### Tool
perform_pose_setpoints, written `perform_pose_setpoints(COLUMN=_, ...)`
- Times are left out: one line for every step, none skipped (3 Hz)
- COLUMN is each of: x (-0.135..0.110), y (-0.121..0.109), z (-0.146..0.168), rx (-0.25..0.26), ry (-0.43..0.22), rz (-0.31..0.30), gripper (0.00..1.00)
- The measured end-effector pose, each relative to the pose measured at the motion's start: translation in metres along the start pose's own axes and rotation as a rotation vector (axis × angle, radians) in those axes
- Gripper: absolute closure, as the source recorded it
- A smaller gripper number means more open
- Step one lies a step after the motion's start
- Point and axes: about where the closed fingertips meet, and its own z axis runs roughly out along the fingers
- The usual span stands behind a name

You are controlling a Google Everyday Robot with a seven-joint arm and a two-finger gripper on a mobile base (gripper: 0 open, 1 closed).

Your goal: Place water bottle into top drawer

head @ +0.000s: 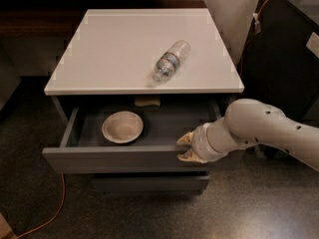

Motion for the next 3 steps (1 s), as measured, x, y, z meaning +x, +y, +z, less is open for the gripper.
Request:
perform_pose_setpoints(x=-0.0003, y=0.0015, z=0.0002, rx=-0.005, ry=-0.005, rz=0.006, gripper=1.00)
perform_pose_setpoints(x=-0.0018, y=0.0084, z=0.0008, rx=-0.029, ry=-0.029, rz=0.036, gripper=1.00)
perform_pose_setpoints(x=-0.0026, y=0.0081, z=-0.0004, rx=-0.030, ry=-0.029, rz=0.036, gripper=1.00)
